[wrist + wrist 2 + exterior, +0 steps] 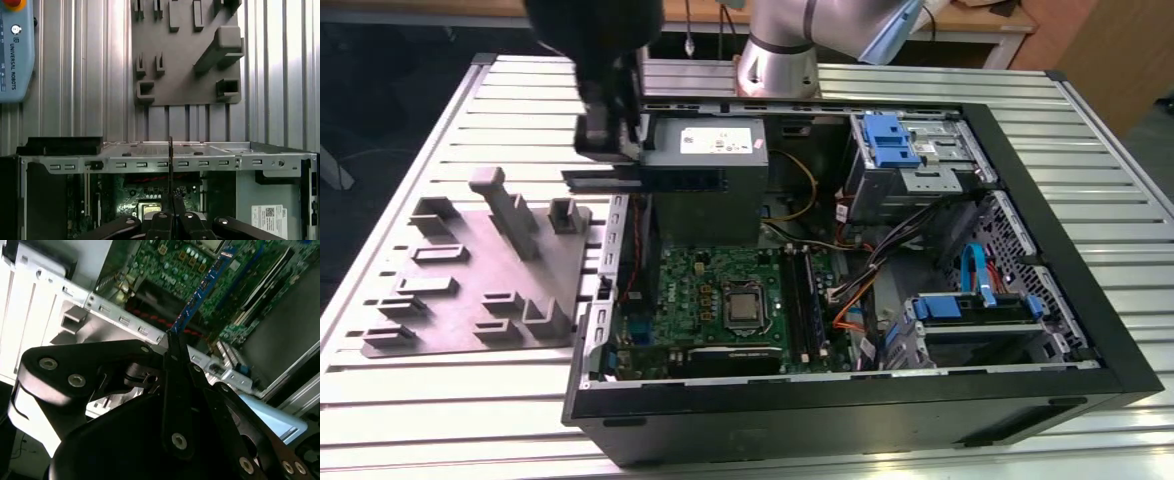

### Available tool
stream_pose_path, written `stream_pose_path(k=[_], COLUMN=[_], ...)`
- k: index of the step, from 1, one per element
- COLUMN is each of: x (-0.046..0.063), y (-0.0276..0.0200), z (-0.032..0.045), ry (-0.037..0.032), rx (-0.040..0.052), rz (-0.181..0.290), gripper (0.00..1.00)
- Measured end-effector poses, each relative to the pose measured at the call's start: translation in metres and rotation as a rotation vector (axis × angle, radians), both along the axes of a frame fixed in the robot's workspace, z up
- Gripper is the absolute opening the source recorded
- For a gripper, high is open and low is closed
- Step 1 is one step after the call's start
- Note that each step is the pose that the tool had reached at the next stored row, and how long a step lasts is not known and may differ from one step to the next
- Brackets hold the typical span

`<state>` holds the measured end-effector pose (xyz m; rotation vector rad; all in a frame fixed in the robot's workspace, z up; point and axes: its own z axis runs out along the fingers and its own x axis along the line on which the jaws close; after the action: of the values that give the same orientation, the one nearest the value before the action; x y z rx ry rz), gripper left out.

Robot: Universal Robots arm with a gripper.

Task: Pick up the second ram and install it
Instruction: 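Pick up the second ram and move it above second insertion slot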

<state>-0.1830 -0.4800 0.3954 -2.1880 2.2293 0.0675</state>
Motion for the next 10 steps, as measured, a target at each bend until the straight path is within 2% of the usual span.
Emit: stream_pose_path(k=[10], x=[0.043], y=[0.0], z=[-0.0021], ry=[0.0016], rx=[-0.0002], rz=[0.0], gripper=[0.11])
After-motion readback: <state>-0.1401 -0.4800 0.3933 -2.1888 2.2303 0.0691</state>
